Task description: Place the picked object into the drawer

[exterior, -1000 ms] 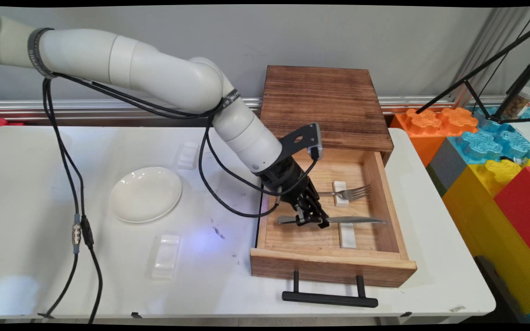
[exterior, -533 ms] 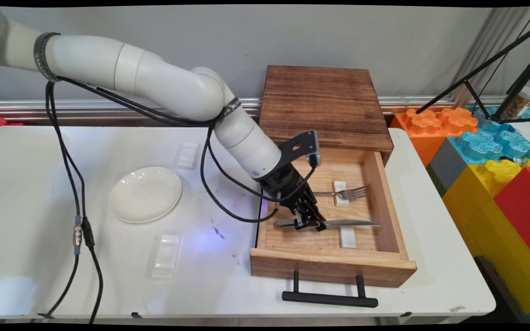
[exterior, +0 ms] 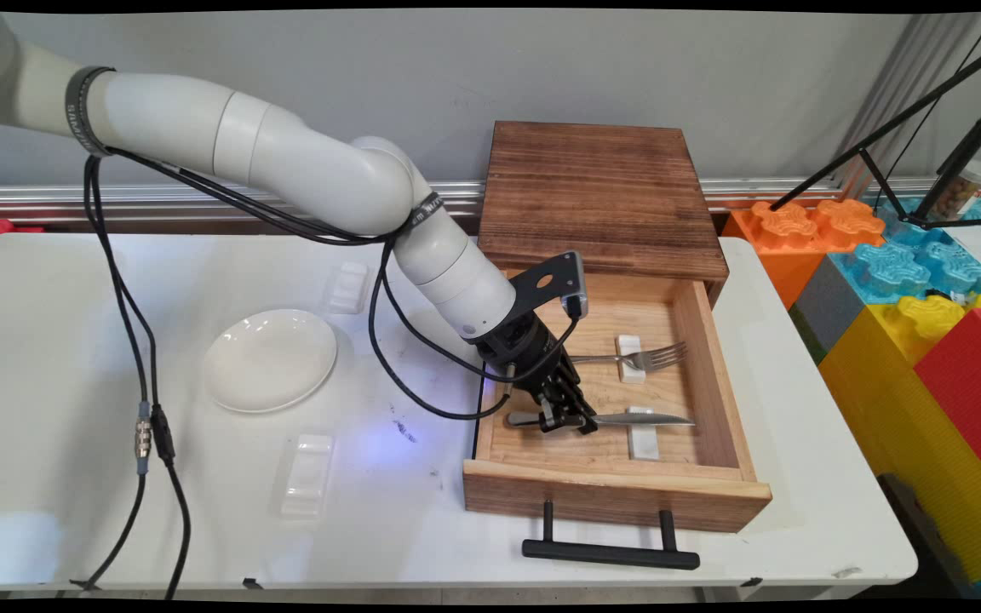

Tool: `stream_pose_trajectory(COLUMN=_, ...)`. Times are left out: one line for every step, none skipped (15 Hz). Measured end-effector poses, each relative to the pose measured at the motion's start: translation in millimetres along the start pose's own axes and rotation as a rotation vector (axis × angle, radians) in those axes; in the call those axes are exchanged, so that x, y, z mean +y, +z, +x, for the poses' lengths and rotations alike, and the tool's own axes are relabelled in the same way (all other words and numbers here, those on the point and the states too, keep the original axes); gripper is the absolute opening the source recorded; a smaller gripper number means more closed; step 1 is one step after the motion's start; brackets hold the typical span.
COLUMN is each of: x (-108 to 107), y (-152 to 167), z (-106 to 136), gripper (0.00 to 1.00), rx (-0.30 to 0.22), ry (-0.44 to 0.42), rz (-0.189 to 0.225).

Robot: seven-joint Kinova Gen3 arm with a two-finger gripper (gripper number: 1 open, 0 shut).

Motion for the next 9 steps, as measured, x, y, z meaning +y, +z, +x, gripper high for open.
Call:
stream_pose_trajectory(x=0.2, y=0.6, z=-1.2, gripper=0.0, rx=0.0, ry=-0.001, rz=0.0)
stream_pose_trajectory(x=0.4, y=1.3, z=-2.2, gripper=0.0, rx=0.0, ry=-0.001, rz=0.0)
stream_pose_trajectory(x=0.5, y=1.9, z=-2.9, gripper=0.0, rx=0.001, ry=0.0, rz=0.0)
stream_pose_trajectory(x=0.7, y=2.6, z=-3.7, gripper=0.0, rx=0.002, ry=0.001, rz=0.0)
stream_pose_trajectory(x=0.9, y=3.2, z=-4.3, gripper=0.0, rx=0.003, ry=0.002, rz=0.001)
stream_pose_trajectory(x=1.2, y=3.9, z=-4.9, gripper=0.0, rx=0.004, ry=0.003, rz=0.0)
stream_pose_trajectory(x=1.6, y=4.9, z=-5.6, gripper=0.0, rx=0.005, ry=0.005, rz=0.0)
stream_pose_trajectory(x=1.8, y=6.1, z=-6.0, gripper=0.0, rx=0.007, ry=0.007, rz=0.0)
stream_pose_trajectory(x=1.9, y=7.2, z=-6.6, gripper=0.0, rx=0.008, ry=0.008, rz=0.001)
